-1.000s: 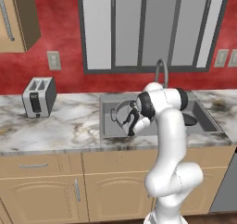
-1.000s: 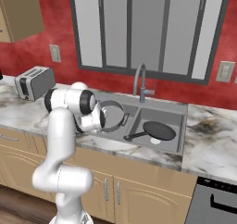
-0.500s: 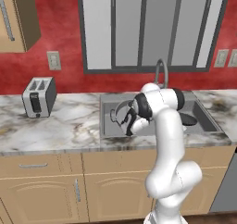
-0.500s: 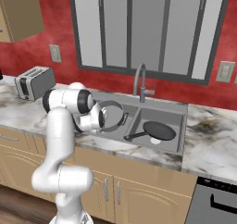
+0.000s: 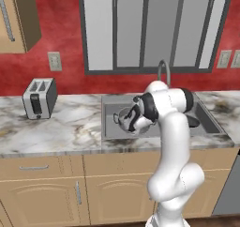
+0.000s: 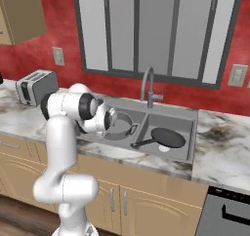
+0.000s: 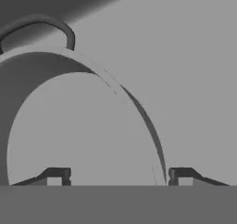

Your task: Move the pot and pan from the stove into the sink.

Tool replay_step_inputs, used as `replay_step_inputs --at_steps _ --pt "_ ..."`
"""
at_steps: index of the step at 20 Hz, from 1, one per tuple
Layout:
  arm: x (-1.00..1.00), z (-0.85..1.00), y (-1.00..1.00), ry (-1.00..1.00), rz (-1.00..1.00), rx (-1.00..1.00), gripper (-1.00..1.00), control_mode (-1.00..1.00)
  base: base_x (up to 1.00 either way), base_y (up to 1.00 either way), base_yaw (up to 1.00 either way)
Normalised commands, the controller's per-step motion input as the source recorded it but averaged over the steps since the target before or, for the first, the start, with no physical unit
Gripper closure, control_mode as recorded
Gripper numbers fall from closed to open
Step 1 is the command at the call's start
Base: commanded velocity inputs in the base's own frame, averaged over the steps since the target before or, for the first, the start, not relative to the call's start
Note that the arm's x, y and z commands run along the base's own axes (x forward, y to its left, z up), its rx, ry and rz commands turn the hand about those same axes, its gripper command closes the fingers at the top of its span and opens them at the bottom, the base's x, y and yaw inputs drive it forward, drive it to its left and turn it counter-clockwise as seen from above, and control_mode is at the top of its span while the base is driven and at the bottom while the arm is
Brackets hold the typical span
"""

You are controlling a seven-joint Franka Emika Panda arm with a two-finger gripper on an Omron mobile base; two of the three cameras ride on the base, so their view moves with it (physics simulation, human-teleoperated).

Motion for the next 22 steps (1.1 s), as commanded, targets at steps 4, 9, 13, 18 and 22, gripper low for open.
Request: replay_step_inputs --at_steps 4,9,13,18,22 --pt "-0.13 0.7 0.06 -0.07 -0.17 0.06 -1.0 -1.0 0.0 0.0 0.0" --pt "-0.27 0.64 0.13 -0.09 -0.15 0.06 -1.0 -1.0 0.0 0.0 0.0" --pt "-0.38 0.71 0.31 -0.15 -0.14 0.04 -1.0 -1.0 0.0 0.0 0.0" --pt "-0.63 0.65 0.39 -0.16 -0.09 0.01 -1.0 -1.0 0.0 0.0 0.0" --pt "-0.92 0.43 0.49 -0.2 -0.02 0.0 -1.0 -1.0 0.0 0.0 0.0"
